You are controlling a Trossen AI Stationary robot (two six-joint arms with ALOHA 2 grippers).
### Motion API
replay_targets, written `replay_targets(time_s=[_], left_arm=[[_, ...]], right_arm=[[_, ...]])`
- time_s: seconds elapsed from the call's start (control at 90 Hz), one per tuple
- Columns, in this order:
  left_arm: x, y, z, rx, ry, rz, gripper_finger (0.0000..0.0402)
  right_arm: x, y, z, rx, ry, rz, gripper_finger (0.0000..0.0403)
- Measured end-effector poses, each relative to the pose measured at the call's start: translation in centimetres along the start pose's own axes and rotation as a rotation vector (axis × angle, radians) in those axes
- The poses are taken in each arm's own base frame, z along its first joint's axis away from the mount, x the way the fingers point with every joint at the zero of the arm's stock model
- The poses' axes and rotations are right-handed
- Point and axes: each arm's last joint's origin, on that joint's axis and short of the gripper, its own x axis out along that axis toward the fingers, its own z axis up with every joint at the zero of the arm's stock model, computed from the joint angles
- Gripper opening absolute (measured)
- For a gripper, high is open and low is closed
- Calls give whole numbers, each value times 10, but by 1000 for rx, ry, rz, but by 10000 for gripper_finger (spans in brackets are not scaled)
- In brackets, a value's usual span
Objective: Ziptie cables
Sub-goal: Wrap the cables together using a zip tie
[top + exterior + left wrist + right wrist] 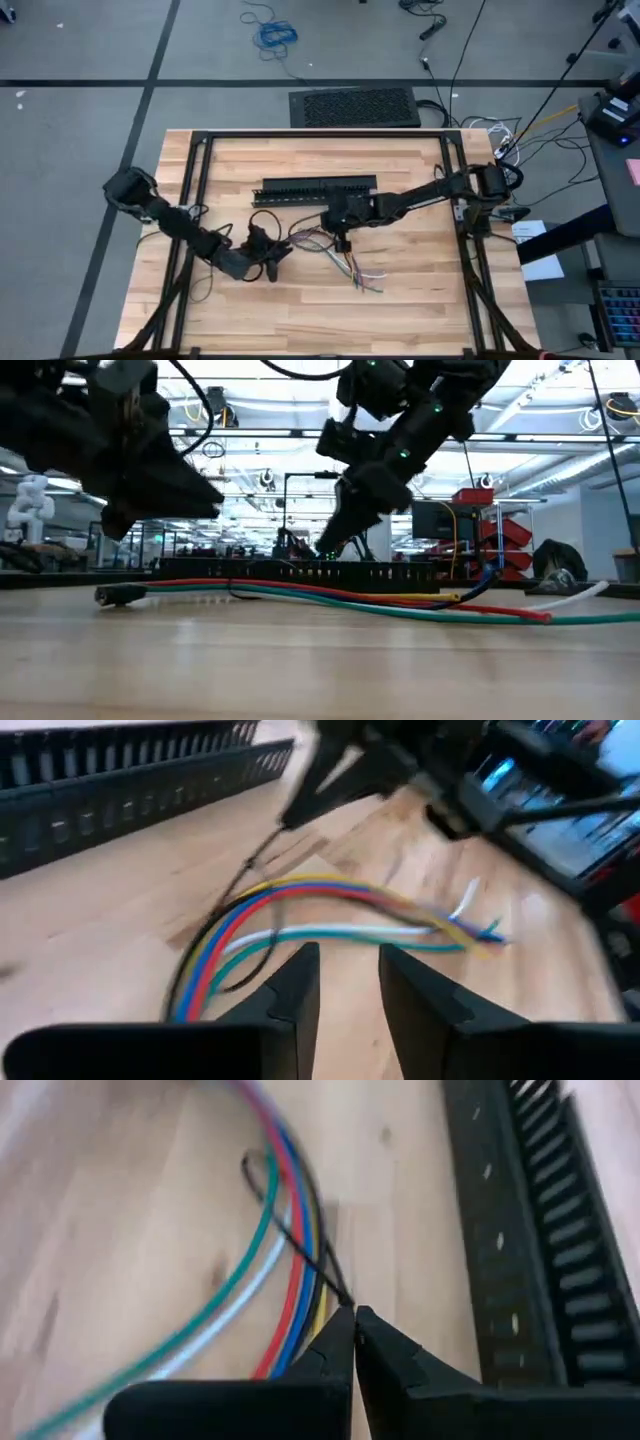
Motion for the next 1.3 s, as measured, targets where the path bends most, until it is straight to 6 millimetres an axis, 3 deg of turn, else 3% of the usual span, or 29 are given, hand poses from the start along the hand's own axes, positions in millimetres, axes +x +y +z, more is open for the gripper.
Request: replay_targets(time_s=[0.278, 0.544, 1.067, 1.3], left_arm=[[3, 29, -12, 12, 204, 190, 103], [1, 30, -19, -59, 327, 175, 103], [-26, 16, -42, -256, 346, 157, 100], [-35, 9, -47, -287, 376, 177, 99]], right_arm=[[-20, 17, 10, -79, -35, -10, 0], [-34, 26, 8, -130, 17, -10, 0], [-50, 52, -3, -155, 140, 28, 0], [-73, 64, -2, -150, 136, 3, 0]])
